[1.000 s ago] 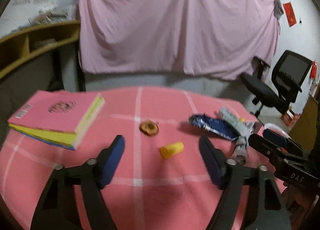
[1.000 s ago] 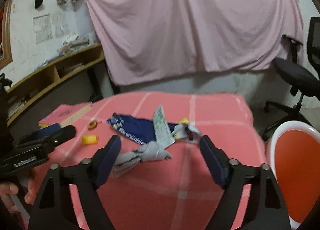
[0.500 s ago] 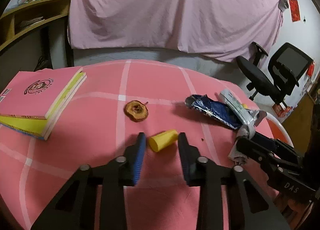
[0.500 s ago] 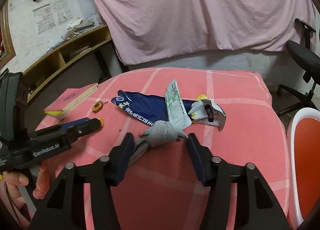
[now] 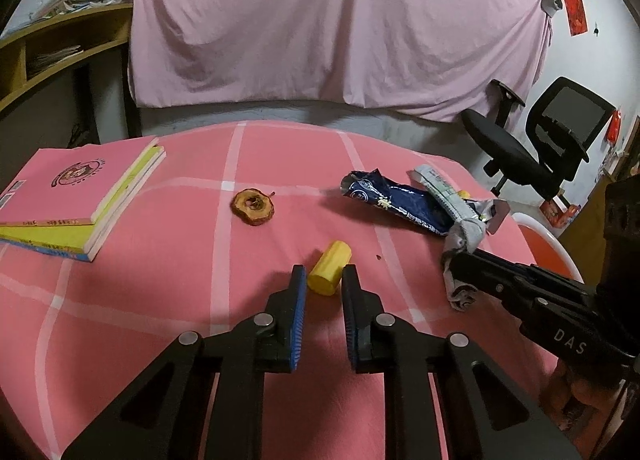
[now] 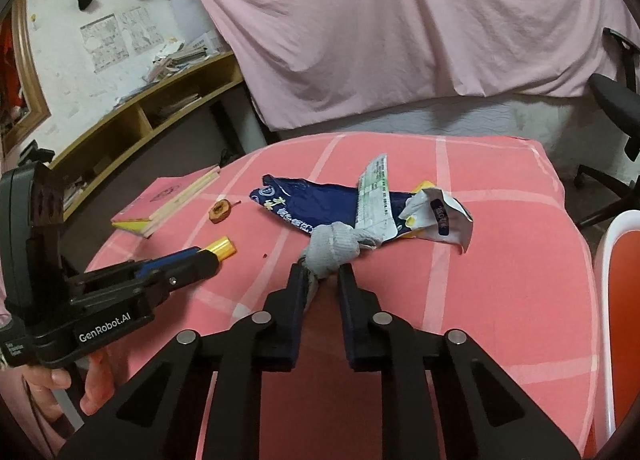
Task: Collect trash
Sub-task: 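Carry the cloth with the right tool while the left tool carries the cylinder over the bucket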
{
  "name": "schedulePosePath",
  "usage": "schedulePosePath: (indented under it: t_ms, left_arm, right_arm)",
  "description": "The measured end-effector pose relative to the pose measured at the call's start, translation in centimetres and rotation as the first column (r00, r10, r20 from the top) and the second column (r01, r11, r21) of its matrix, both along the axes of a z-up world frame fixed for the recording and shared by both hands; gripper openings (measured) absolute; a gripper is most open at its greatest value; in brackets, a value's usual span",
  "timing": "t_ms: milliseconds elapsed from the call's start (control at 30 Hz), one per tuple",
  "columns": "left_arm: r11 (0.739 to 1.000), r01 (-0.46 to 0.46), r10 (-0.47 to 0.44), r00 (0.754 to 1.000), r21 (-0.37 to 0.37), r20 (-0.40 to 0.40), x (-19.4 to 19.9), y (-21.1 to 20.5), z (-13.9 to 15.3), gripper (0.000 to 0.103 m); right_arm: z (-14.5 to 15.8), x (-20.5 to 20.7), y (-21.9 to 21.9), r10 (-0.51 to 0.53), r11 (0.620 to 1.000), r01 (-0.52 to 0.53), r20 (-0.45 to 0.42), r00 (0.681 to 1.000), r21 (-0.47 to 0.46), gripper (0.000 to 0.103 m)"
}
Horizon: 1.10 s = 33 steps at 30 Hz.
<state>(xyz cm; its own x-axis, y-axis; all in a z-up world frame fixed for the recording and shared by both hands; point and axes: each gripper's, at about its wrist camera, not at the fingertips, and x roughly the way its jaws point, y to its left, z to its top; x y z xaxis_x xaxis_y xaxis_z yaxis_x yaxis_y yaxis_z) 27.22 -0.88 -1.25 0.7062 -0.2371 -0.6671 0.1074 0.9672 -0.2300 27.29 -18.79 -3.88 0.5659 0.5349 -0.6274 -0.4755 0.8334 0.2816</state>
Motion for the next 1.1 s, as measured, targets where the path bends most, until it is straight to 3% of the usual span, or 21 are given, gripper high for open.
schedulePosePath:
  t_ms: [300,467,633,833,1100]
  left_arm:
    - [1.000,-0.015,0.015,0.994,0.005,0.110,-3.0,-0.5,1.4,0.014]
    - [1.000,-0.021,0.020,0.980,0.005,0.199,-5.1,-1.4,2.4,0.014]
    - [1.000,-0.018,0.015,0.956,0.007,0.292,-6.9,-2.9,3.6,0.014]
    - [1.000,0.006,-0.012,0.917,0.016,0.399,-8.4,-5.2,5.8,0.014]
    - [0.995,0.090,-0.099,0.866,0.042,0.491,-9.3,-9.5,8.3,0.014]
  right_arm:
    - [1.0,-1.6,-0.7,0.009,0.999,-0.013,0.076,0.997,0.043,0.009]
    - [2.4,-3.3,-1.3,-0.023,0.997,0.008,0.182,0.983,0.081,0.009]
    - [4.2,-5.7,-2.4,-0.066,0.992,0.027,0.328,0.942,0.123,0.009]
    - [6.2,-8.0,-4.5,-0.146,0.988,0.098,0.487,0.861,0.122,0.009]
    - [7.2,-9.6,-7.8,-0.223,0.975,0.175,0.560,0.798,0.138,0.009]
